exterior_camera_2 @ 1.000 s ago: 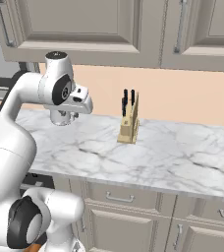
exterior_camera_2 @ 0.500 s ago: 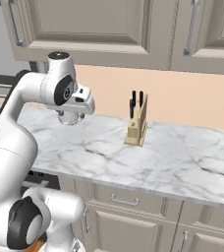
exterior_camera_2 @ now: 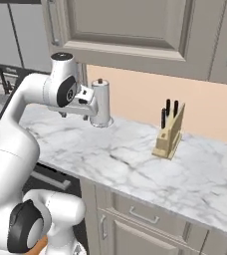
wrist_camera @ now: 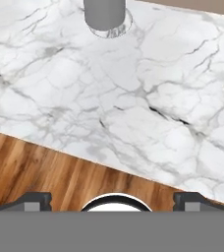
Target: Open the dishwasher door and pull out the top rack.
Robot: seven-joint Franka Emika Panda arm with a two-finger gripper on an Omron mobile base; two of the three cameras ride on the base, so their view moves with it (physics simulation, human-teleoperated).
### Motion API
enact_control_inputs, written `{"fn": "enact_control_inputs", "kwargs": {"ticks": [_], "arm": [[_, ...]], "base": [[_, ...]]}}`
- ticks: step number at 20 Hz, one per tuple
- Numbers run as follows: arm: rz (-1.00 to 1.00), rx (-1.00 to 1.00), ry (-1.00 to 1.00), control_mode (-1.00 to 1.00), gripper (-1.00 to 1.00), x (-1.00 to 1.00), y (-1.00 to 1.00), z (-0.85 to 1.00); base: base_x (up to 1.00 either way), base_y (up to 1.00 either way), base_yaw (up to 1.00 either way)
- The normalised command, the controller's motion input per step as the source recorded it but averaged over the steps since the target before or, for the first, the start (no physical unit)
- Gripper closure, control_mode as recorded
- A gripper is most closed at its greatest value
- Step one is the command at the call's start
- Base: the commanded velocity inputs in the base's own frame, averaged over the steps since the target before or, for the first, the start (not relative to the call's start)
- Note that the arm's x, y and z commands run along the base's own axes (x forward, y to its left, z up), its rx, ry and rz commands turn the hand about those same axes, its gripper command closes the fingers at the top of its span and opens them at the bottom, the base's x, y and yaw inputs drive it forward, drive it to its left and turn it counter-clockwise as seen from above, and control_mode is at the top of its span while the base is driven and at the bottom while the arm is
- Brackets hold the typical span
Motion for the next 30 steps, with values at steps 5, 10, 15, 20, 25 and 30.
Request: {"fn": "enact_control_inputs", "kwargs": {"ticks": [5,10,15,20,25,30], "arm": [[0.0,0.0,0.0,1.0,-1.0,0.0,0.0,0.0],[0.0,0.0,0.0,1.0,-1.0,0.0,0.0,0.0],[0.0,0.0,0.0,1.0,-1.0,0.0,0.0,0.0],[0.0,0.0,0.0,1.0,-1.0,0.0,0.0,0.0],[0.0,0.0,0.0,1.0,-1.0,0.0,0.0,0.0],[0.0,0.0,0.0,1.0,-1.0,0.0,0.0,0.0]], "base": [[-0.28,-0.12,0.41],[-0.36,-0.19,0.41],[-0.39,-0.23,0.44],[-0.43,-0.31,0.41],[-0.27,-0.4,0.4],[-0.06,-0.4,0.36]]}}
